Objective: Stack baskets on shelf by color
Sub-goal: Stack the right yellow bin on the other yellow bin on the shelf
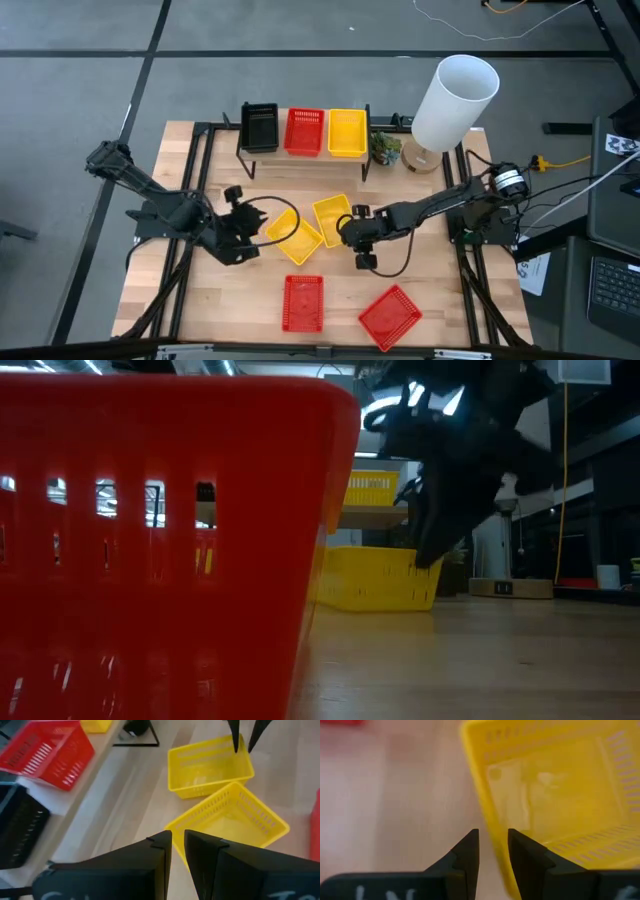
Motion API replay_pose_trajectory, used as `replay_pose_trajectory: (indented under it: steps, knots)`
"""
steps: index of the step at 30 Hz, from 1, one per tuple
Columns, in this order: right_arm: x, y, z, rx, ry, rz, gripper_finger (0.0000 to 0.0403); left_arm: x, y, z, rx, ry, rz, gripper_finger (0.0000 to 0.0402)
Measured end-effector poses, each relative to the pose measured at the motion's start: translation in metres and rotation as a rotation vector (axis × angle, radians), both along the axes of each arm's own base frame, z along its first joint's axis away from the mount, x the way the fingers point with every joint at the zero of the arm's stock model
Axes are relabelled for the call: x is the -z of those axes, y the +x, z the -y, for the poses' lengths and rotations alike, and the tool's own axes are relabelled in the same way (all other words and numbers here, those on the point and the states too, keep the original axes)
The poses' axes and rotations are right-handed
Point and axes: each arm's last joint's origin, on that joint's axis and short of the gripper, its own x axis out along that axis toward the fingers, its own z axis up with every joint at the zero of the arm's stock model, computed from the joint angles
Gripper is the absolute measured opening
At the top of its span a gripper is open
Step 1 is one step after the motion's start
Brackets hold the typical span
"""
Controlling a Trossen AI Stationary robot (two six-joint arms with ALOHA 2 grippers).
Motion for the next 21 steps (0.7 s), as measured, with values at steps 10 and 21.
replay_pose_trajectory:
  steps: [10, 21]
  knots:
    - [0.021, 0.004, 0.001, 0.063, -0.049, -0.052, 0.0064, 0.008, -0.026, 0.003, -0.013, 0.067, 0.054, 0.0044]
    - [-0.024, 0.005, -0.011, 0.191, 0.047, -0.022, 0.0002, 0.069, -0.065, -0.016, 0.042, 0.093, 0.126, 0.0044]
